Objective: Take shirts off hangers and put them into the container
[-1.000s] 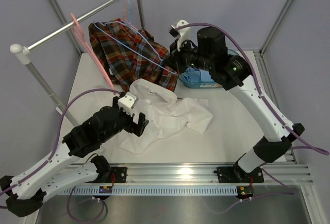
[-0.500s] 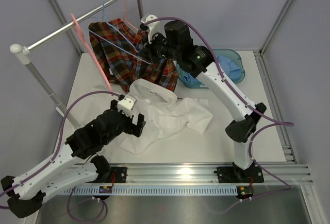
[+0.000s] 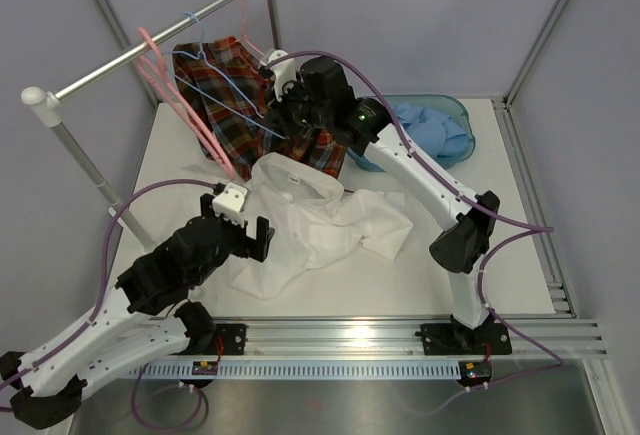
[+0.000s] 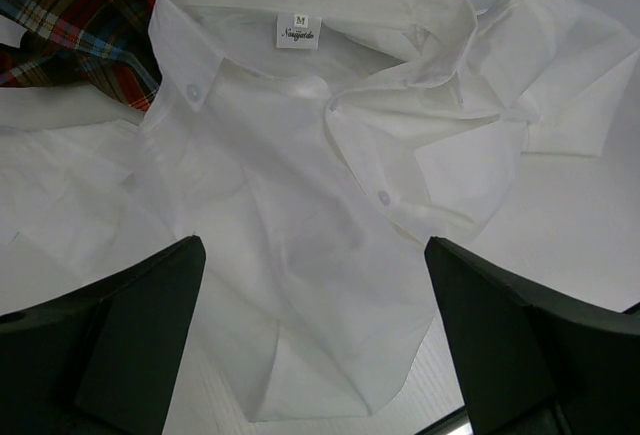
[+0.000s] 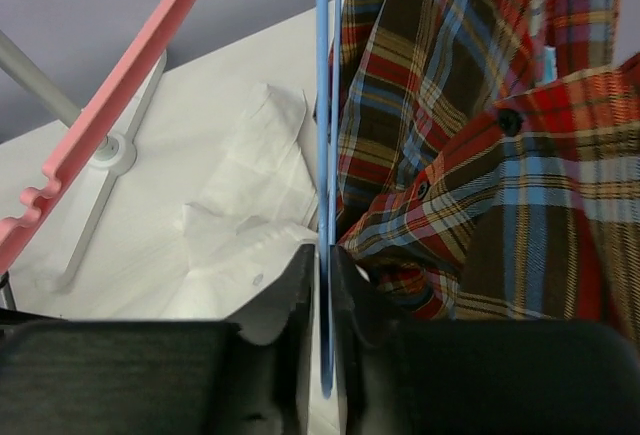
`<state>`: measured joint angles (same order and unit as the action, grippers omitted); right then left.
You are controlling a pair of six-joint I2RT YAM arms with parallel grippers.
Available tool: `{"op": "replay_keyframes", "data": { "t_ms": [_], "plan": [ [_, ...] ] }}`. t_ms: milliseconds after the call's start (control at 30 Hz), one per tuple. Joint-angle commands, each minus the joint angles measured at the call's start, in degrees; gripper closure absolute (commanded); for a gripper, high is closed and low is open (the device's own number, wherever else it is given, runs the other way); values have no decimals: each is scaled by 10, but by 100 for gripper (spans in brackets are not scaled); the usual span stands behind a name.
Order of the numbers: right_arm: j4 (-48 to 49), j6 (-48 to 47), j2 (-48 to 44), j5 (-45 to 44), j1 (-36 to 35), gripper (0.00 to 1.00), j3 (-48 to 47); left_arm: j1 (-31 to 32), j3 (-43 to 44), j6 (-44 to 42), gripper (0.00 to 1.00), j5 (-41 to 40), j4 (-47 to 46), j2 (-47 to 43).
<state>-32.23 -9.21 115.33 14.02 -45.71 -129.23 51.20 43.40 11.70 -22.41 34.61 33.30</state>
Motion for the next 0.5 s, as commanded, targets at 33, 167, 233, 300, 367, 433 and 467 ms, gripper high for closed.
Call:
{"op": "replay_keyframes", "data": {
  "t_ms": [33, 167, 233, 300, 367, 433, 467],
  "plan": [
    [21, -30, -77, -16, -15, 55, 41, -6, -6, 8, 1, -14, -17, -6],
    [23, -16, -151, -51, -17, 27, 100, -11, -5, 10, 1, -10, -17, -8],
    [40, 1, -185, -79, -17, 16, 139, -14, -5, 11, 1, -9, -17, -9],
    [51, 19, -236, -109, -17, 10, 213, -17, -5, 13, 1, -11, -17, -10],
    [64, 37, -279, -125, -18, 4, 295, -20, -5, 15, 1, -12, -17, -12],
    [71, 65, -298, -137, -19, 1, 348, -23, -5, 16, 1, -18, -17, -12],
    [74, 74, -313, -157, -21, 1, 401, -25, -5, 17, 1, -18, -17, -13]
  ]
}}
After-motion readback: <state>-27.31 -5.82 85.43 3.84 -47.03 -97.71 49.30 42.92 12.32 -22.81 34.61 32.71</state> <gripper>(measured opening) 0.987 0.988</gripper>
